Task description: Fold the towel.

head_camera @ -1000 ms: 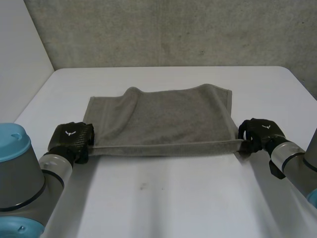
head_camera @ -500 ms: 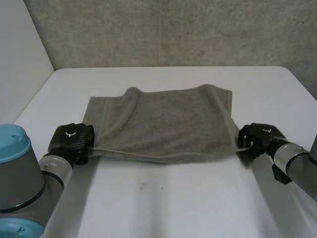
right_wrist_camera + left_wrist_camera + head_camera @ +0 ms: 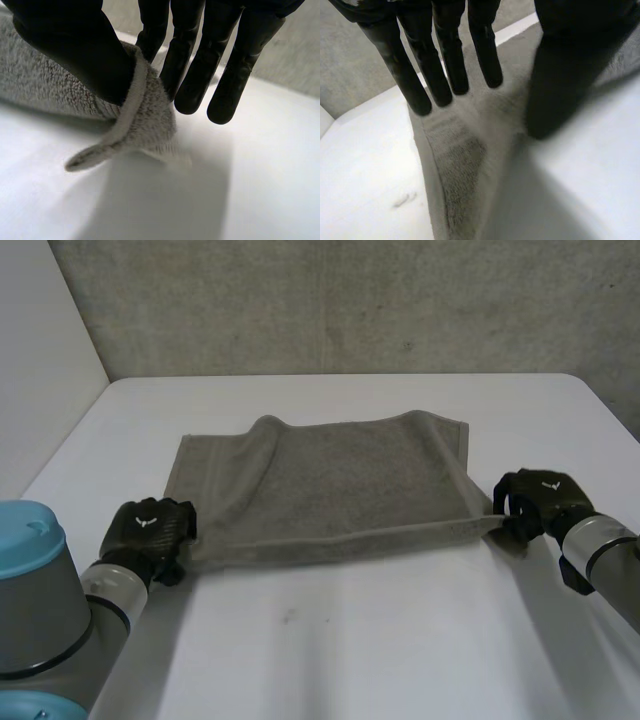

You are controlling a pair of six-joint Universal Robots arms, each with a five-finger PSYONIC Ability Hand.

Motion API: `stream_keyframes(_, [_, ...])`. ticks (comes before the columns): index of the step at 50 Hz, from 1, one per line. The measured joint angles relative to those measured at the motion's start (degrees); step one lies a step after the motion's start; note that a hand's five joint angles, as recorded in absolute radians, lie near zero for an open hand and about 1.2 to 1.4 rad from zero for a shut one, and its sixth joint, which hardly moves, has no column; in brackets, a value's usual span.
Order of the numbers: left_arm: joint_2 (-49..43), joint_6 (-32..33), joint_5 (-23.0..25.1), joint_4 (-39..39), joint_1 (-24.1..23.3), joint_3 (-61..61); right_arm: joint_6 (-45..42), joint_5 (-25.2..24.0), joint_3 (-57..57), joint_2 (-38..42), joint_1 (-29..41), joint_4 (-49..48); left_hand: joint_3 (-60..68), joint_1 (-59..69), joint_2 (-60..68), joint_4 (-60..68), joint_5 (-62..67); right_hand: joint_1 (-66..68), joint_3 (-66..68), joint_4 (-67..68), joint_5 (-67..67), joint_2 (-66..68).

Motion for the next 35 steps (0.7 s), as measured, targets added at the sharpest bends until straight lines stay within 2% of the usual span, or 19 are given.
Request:
stream_keyframes(1, [0.0, 0.0, 0.0, 0.0, 0.0, 0.0, 0.0, 0.0, 0.0, 0.0, 0.0, 0.0, 0.0, 0.0, 0.0, 0.0, 0.0, 0.0, 0.0, 0.0, 0.0, 0.0])
stream_keyframes(3, [0.1, 0.2, 0.3, -0.3, -0.3, -0.5, -0.9, 0.2, 0.8, -1.3, 0.1, -1.3, -8.8, -7.4, -8.6, -9.5, -9.3, 0.0, 0.0, 0.0, 0.1, 0.0])
stream_keyframes(8, [0.9, 0.4, 1.0, -1.2, -0.4, -0.7, -3.6, 0.4, 2.0, -2.4, 0.4, -2.3, -15.8, -14.4, -15.7, -16.6, -16.4, 0.0, 0.0, 0.0, 0.1, 0.0])
stream_keyframes(13, [1.7, 0.4, 1.3, -1.6, 0.5, -0.2, -5.7, 0.4, 2.3, -2.3, 0.4, -2.3, -16.6, -15.1, -16.5, -17.4, -17.2, 0.0, 0.0, 0.0, 0.1, 0.0])
stream_keyframes(23, [2.1, 0.3, 3.3, -3.8, 5.4, -0.5, -6.7, 0.4, 2.3, -2.1, -0.1, -2.1, -16.8, -15.3, -16.7, -17.6, -17.4, 0.1, 0.0, 0.0, 0.1, 0.0])
stream_keyframes(35, [2.0, -0.3, 7.3, -7.9, 6.0, -3.1, -6.6, 0.4, 2.2, -1.8, -0.1, -2.0, -16.8, -15.3, -16.6, -17.5, -17.2, 0.1, 0.0, 0.0, 0.2, 0.0])
